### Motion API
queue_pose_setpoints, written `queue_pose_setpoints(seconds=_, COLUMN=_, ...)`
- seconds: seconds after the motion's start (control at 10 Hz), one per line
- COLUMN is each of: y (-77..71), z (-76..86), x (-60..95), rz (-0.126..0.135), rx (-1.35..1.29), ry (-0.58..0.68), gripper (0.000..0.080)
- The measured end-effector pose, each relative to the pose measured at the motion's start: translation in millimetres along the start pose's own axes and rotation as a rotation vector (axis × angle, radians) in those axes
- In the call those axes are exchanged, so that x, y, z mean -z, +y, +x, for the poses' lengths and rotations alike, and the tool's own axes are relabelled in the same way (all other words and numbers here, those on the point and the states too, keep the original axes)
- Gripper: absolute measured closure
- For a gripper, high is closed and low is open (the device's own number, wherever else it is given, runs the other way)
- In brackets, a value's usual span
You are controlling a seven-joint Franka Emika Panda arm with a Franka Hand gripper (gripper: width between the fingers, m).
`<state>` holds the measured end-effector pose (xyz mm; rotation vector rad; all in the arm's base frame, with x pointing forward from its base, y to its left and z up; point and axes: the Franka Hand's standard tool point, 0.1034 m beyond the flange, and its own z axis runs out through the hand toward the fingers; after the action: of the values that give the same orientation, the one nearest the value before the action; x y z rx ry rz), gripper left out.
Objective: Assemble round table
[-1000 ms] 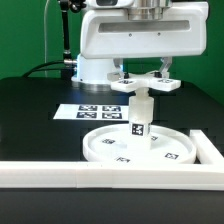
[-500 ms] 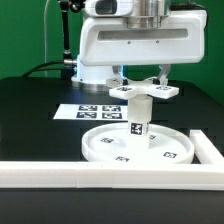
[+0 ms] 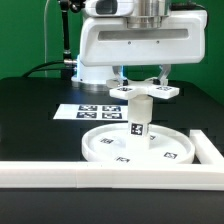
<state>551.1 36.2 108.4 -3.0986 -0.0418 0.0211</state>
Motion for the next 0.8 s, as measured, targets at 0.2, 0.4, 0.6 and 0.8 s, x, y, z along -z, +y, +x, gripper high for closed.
queue_pose_setpoints(seconds=0.2, y=0.0, z=0.1, x=0.0, rz=0.0, rx=0.0, ry=0.0, gripper=0.0351)
queue_pose_setpoints(seconds=0.4, y=0.0, z=0.1, x=0.0, rz=0.0, rx=-0.017, ry=0.0, gripper=0.0351)
queue_pose_setpoints(seconds=0.6, y=0.0, z=0.1, x=0.0, rz=0.0, rx=-0.026, ry=0.0, gripper=0.0351)
queue_pose_setpoints(seconds=0.8, y=-0.5, z=1.2, x=-0.4, rz=0.012, rx=-0.189, ry=0.013, gripper=0.0351)
